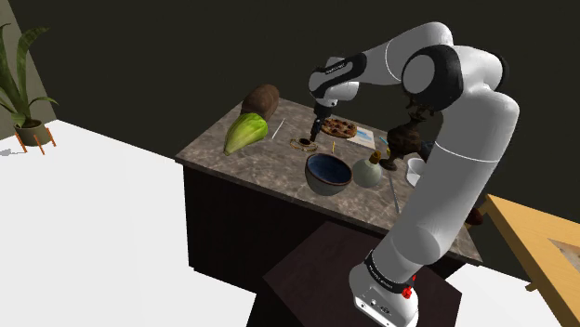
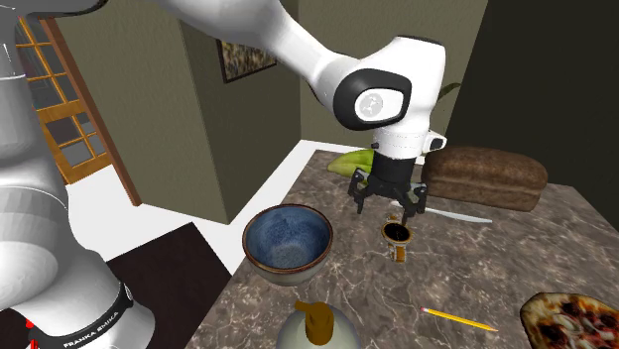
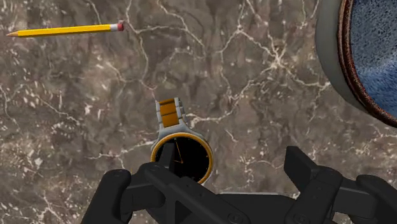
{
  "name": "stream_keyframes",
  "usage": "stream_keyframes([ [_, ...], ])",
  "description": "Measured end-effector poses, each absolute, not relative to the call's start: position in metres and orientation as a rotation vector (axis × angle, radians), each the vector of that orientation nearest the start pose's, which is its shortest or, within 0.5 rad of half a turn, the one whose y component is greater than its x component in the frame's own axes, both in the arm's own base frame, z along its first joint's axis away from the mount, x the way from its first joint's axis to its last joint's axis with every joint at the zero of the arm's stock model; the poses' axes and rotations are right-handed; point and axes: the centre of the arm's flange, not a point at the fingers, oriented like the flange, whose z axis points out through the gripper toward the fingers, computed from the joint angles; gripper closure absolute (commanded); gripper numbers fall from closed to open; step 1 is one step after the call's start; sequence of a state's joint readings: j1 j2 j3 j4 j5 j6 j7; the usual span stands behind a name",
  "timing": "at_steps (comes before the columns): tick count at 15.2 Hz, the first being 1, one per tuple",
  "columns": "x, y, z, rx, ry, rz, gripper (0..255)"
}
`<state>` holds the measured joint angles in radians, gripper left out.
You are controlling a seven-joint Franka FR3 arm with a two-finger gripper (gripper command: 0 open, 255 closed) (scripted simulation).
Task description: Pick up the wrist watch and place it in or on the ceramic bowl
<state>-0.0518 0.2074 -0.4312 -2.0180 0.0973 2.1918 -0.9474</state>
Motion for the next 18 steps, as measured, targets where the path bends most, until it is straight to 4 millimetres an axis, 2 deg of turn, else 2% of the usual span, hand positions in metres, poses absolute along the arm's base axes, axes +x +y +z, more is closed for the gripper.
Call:
stream_keyframes([
  [4,0.555,-0.286,0.335,-3.062,-0.707,0.009,0],
  [12,0.558,-0.29,0.295,-3.059,-0.72,0.005,0],
  [18,0.559,-0.291,0.291,-3.06,-0.72,0.004,0],
])
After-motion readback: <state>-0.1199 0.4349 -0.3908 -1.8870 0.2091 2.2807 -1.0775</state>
